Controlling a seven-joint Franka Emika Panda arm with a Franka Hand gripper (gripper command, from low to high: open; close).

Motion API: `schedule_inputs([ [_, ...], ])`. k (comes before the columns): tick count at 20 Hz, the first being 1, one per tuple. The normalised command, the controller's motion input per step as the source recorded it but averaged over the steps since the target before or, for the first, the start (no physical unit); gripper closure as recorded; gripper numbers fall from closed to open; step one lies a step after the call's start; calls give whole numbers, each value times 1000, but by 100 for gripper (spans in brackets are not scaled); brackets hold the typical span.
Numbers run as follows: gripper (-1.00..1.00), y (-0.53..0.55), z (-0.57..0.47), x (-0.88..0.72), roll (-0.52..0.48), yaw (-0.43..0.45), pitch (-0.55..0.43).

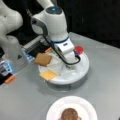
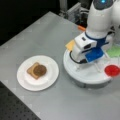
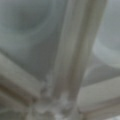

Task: Ingredient selection for cheeseburger or sandwich

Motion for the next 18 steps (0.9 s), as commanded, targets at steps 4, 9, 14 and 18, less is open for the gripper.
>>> schedule_inputs([
  [4, -100, -26, 51, 3, 96, -82, -2],
  [9, -100, 13, 61, 14, 82, -113, 3],
  [14, -100, 78, 79, 25, 71, -100, 22],
  [18, -100, 104, 131, 39, 68, -72, 46],
])
